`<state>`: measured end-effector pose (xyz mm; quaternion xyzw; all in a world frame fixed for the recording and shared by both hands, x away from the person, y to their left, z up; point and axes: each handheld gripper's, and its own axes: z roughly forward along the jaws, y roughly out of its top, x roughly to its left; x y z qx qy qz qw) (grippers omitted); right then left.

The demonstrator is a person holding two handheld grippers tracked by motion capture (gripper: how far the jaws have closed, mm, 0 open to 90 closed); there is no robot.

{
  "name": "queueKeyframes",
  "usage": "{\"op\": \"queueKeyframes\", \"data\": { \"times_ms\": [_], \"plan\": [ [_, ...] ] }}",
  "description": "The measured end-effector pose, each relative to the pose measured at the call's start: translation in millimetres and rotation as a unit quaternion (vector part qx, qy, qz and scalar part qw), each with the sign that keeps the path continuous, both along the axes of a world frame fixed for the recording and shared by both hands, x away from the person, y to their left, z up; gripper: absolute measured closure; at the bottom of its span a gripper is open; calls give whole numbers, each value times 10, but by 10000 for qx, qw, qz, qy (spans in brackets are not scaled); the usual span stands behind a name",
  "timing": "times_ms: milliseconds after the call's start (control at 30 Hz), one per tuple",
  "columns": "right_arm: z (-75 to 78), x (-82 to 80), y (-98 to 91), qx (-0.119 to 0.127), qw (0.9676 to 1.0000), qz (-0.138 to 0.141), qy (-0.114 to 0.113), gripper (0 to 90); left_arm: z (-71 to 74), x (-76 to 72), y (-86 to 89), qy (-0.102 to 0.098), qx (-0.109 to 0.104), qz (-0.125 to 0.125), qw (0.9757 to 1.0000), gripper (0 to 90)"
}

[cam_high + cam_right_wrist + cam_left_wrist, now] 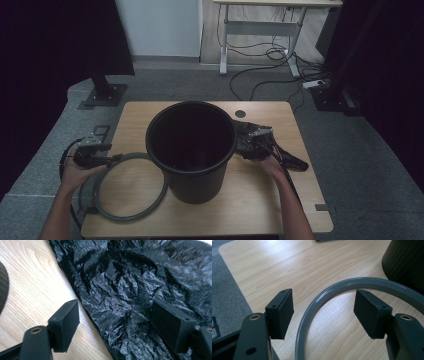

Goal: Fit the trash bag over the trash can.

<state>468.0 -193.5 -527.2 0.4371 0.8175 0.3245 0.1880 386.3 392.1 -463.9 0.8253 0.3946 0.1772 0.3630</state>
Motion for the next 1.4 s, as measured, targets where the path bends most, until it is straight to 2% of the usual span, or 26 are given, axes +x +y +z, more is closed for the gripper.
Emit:
{"op": "queueKeyframes", "data": {
  "times_ms": [133, 233, 267, 300, 400, 533, 567, 600, 633, 667, 700, 733, 933, 1100, 1167, 1200, 1300, 1400],
  "plan": [
    [-63, 34, -14, -76, 9999, -51, 117, 266, -6, -1, 9, 27, 22, -9, 10000, 326],
    [-96, 49, -28, -158, 9996, -129, 173, 329, -2, -1, 9, 30, 24, -7, 10000, 327],
    [-115, 52, -39, -218, 9995, -189, 151, 384, 3, -1, 3, 29, 23, -4, 10000, 327],
    [-115, 52, -39, -218, 9995, -189, 151, 384, 3, -1, 3, 29, 23, -4, 10000, 327],
    [-116, 40, -67, -175, 9996, -230, 66, 543, 5, 2, 4, 43, 20, 2, 10000, 327],
    [-106, 30, -134, -92, 9996, -242, 134, 805, 3, -1, 5, 55, 32, 12, 10000, 328],
    [-106, 30, -134, -92, 9996, -242, 134, 805, 3, -1, 5, 55, 32, 12, 10000, 329],
    [-96, 26, -171, -11, 9995, -275, 180, 849, 1, -1, 5, 53, 42, 17, 10000, 329],
    [-96, 26, -171, -11, 9995, -275, 180, 849, 0, -2, 8, 50, 44, 19, 10000, 329],
    [-76, 9, -202, 93, 9994, -282, 182, 868, -2, -6, 14, 54, 39, 27, 10000, 331],
    [-76, 9, -202, 93, 9994, -282, 182, 868, -2, -6, 14, 54, 39, 27, 10000, 332],
    [-55, -37, -223, 106, 9996, -252, 76, 877, -3, -9, 17, 55, 42, 32, 10000, 332],
    [-64, -174, -332, 179, 9994, -306, 32, 881, -13, -23, 45, 58, 63, 53, 9999, 333],
    [-38, -388, -421, 199, 9993, -309, 7, 882, -6, -36, 45, 46, 29, 43, 10000, 336],
    [-30, -423, -431, 199, 9993, -308, -1, 882, 5, -39, 39, 25, -7, 35, 10000, 337],
    [-22, -490, -475, 283, 9991, -313, -64, 882, 19, -43, 35, 16, 5, 28, 10000, 338],
    [-23, -549, -521, 330, 9989, -339, -56, 882, 31, -44, 34, 5, 8, 25, 10000, 339],
    [-22, -657, -593, 428, 9984, -337, -145, 882, 37, -48, 38, 2, 2, 22, 10000, 341]
  ]
}}
